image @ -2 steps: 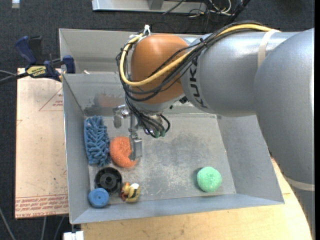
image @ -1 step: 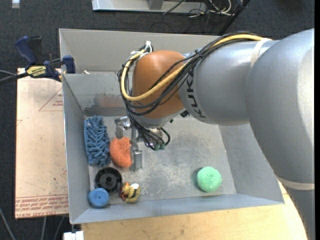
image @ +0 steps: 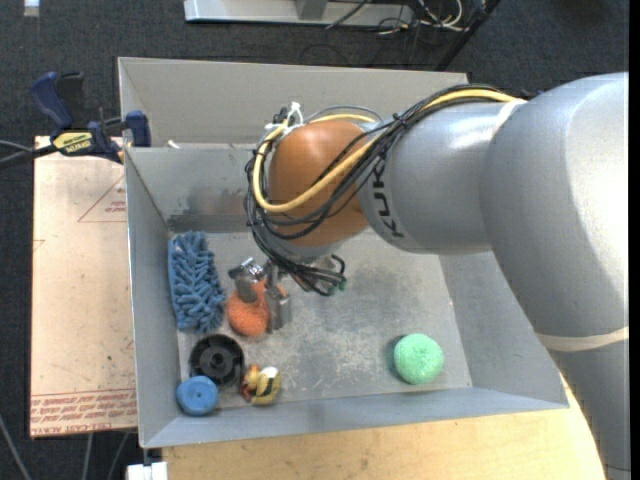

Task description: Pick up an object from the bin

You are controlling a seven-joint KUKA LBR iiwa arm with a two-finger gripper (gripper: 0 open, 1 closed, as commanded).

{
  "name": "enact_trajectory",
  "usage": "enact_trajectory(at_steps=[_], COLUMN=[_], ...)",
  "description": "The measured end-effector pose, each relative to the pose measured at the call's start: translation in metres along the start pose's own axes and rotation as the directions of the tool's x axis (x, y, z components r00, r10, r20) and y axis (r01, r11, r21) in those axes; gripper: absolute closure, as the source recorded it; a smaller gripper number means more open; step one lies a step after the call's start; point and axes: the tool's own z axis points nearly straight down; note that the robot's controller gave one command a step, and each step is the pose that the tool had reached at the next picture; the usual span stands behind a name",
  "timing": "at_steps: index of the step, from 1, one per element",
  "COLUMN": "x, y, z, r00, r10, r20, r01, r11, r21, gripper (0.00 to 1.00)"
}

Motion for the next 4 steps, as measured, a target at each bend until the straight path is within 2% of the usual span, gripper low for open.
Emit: enact_trajectory(at_steps=[1,2,3,4], x=[0.0,0.001,0.001,-0.008], y=[0.0,-0.016,-0.016,-0.019], z=[0.0,-0.103,-0.103,-0.181], r00=[1.0,0.999,0.999,0.999], r10=[0.0,-0.038,-0.038,-0.047], r20=[0.0,0.004,0.004,0.009], r01=[0.0,0.038,0.038,0.047], r11=[1.0,0.999,0.999,0.999], r21=[0.0,0.0,-0.001,0.0], gripper=[1.0,1.0,1.0,1.0])
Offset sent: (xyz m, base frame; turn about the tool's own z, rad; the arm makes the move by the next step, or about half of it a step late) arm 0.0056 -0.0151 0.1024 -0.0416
